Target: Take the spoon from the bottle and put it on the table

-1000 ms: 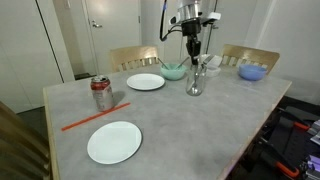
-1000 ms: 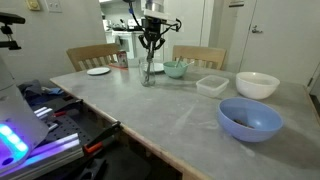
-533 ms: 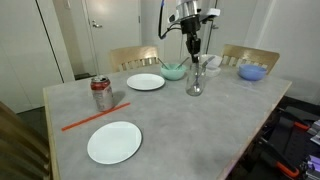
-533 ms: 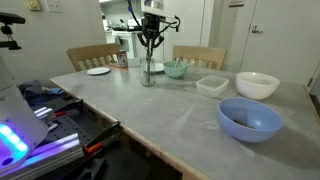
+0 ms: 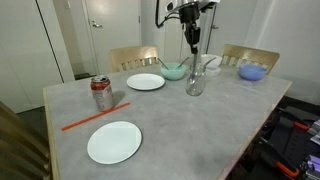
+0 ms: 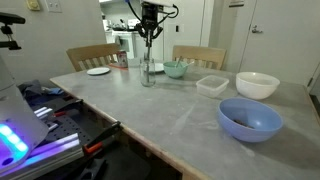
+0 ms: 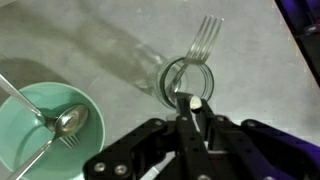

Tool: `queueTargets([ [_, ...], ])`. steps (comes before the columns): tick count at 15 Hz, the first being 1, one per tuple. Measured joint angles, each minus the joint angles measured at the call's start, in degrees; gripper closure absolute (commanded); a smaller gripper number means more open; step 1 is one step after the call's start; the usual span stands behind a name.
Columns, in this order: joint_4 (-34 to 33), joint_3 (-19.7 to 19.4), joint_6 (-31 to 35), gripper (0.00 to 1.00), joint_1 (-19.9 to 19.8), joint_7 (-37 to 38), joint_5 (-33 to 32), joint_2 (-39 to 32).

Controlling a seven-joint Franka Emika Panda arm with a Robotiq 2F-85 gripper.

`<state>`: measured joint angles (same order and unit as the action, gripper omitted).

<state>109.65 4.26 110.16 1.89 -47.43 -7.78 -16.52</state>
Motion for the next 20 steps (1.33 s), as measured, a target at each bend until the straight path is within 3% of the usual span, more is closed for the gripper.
queueTargets([
  [10, -0.1, 0.7, -7.4, 0.96, 2.4, 1.2, -2.1, 7.3],
  [20, -1.2, 3.1, -8.5, 0.96, 5.2, 1.1, -3.0, 9.6],
])
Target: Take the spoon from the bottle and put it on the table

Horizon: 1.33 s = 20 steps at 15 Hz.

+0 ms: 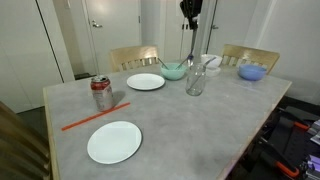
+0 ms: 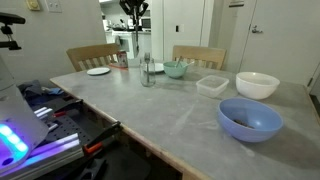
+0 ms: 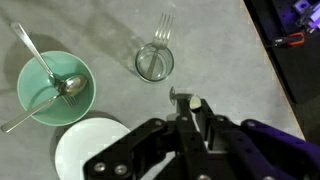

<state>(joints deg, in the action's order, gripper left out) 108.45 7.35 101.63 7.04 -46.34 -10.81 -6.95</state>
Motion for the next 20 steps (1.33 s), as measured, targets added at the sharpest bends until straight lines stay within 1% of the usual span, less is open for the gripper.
queueTargets([
  [4, -0.7, 1.2, 0.3, 0.96, 1.2, -0.2, -0.7, -0.8],
  [10, -3.1, 2.6, 3.4, 0.96, 2.5, -2.5, -2.5, -6.6],
  [13, -5.9, 2.9, 5.1, 0.96, 2.6, -4.8, -2.5, -10.2],
  [20, -14.0, 3.3, 5.2, 0.96, 3.2, -7.6, -2.5, -17.7],
])
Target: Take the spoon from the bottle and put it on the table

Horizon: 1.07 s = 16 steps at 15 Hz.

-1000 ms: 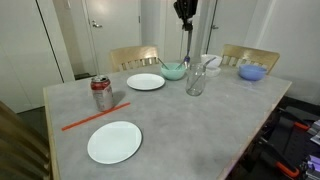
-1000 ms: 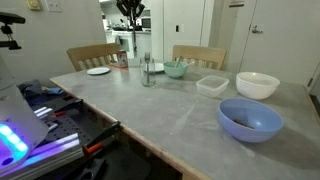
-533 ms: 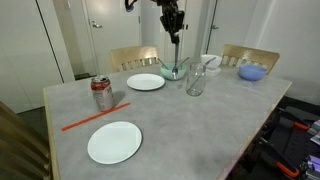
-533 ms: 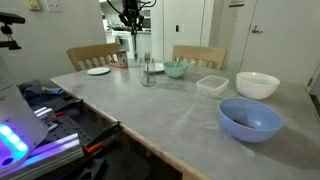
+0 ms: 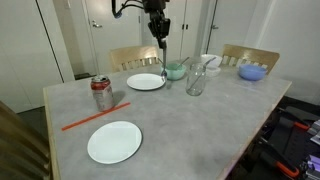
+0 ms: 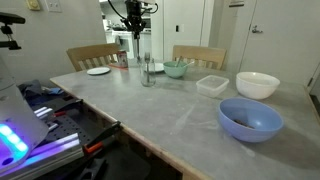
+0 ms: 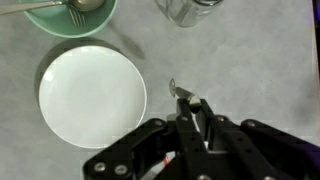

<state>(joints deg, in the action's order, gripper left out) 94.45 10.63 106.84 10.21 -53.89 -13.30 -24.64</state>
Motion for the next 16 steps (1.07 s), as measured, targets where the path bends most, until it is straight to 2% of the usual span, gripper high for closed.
queueTargets([
  [11, -10.8, 0.9, 1.2, 0.96, 0.1, -6.1, 0.1, -8.5],
  [16, -17.8, 0.9, -1.9, 0.96, 0.0, -12.1, 0.2, -13.4],
])
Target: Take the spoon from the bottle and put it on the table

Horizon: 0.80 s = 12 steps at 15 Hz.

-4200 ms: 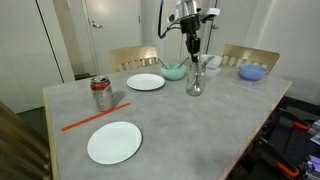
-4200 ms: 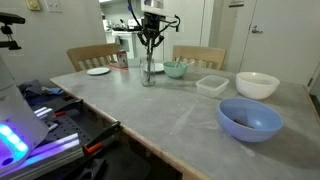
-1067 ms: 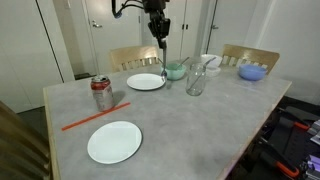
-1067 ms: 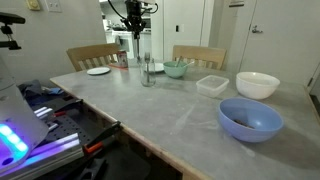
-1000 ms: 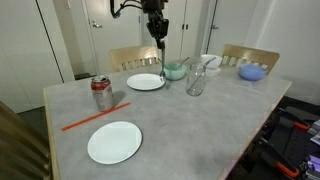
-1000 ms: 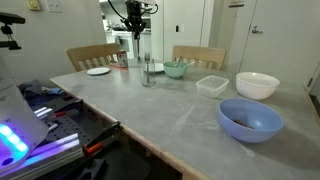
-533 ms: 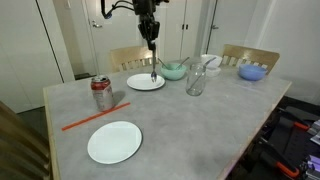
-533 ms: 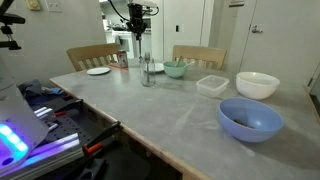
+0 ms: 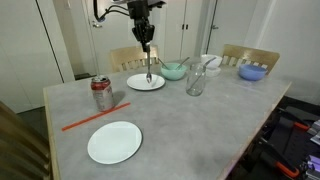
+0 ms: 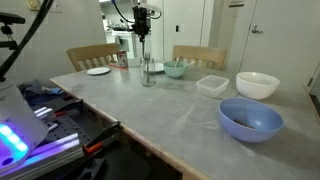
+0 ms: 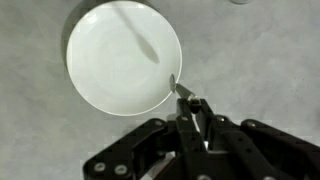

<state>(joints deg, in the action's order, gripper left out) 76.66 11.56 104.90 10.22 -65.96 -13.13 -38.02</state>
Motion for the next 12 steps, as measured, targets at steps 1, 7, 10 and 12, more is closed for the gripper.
queueTargets([
  [1, -1.7, 0.0, -1.5, 0.96, 0.0, -1.1, 0.1, -1.0],
  [7, -12.2, -0.4, -10.7, 0.96, -0.1, -5.1, 0.3, -7.4],
  [10, -15.8, -0.4, -12.2, 0.96, 0.1, -6.1, 0.3, -10.3],
  [12, -17.7, -0.3, -12.3, 0.96, 0.4, -6.4, 0.5, -12.0],
])
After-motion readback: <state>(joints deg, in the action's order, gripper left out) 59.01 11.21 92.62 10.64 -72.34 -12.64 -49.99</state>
